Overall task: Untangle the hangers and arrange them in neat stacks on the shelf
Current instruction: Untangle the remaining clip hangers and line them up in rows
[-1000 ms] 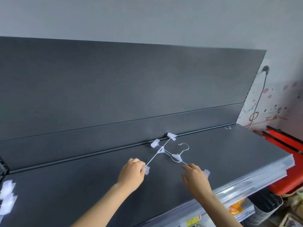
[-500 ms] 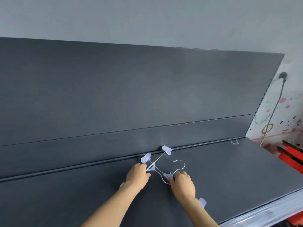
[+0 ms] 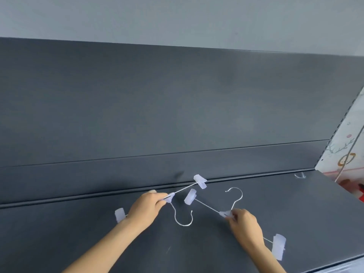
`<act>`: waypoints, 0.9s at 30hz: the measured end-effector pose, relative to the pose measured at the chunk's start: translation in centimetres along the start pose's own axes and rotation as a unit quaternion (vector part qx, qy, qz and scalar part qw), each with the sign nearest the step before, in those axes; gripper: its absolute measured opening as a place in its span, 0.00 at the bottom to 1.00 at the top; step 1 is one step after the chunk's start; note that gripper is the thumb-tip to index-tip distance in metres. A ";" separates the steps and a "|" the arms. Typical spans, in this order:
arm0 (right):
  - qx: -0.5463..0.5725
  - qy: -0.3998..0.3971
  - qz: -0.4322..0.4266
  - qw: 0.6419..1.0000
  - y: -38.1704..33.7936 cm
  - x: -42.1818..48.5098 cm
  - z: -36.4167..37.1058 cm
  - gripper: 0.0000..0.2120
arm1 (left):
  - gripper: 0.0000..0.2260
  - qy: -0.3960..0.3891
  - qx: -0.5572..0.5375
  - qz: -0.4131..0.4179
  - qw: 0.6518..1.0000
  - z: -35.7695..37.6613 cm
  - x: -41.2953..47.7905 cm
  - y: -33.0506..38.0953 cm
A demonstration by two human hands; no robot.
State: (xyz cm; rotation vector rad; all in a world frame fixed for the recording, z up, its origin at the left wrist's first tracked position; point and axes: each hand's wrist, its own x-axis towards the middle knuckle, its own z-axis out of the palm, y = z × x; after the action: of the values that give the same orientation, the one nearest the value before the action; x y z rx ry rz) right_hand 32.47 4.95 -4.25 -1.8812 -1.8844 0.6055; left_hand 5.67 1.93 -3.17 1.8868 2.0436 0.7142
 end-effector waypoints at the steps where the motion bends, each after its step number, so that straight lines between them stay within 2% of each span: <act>1: 0.000 -0.001 -0.012 1.000 -0.2 -0.3 0.1 0.20 | 0.10 0.009 -0.011 -0.004 1.000 -0.7 -0.5 -0.7; 4: 0.009 -0.005 -0.073 0.997 -1.6 -1.3 0.7 0.21 | 0.19 0.040 -0.047 -0.028 0.998 -2.8 -1.8 -2.3; 7: 0.036 -0.021 -0.155 0.987 -4.0 -2.3 1.5 0.20 | 0.19 0.063 -0.080 -0.045 0.994 -5.0 -3.7 -3.5; 9: 0.052 -0.032 -0.198 0.978 -5.7 -3.3 2.3 0.13 | 0.19 0.074 -0.094 -0.058 0.991 -6.5 -5.4 -4.6; 11: 0.045 -0.023 -0.243 0.969 -7.5 -4.2 3.3 0.02 | 0.19 0.090 -0.092 -0.073 0.989 -8.1 -7.3 -5.9; 14: 0.037 -0.025 -0.300 0.953 -10.3 -5.7 5.2 0.03 | 0.18 0.122 -0.078 -0.098 0.985 -10.8 -10.2 -8.2; 19: 0.055 -0.056 -0.351 0.933 -16.1 -9.8 8.6 0.02 | 0.17 0.149 -0.070 -0.141 0.976 -15.4 -16.3 -13.1; 27: 0.080 -0.096 -0.351 0.928 -27.3 -20.1 15.6 0.01 | 0.17 0.208 -0.057 -0.170 0.962 -24.6 -28.4 -23.3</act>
State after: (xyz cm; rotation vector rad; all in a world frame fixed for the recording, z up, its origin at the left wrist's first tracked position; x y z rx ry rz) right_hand 1.31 -15.35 -1.22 -0.9545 -2.3516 0.6763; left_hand -23.38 -31.02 1.62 1.3521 2.4269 1.1787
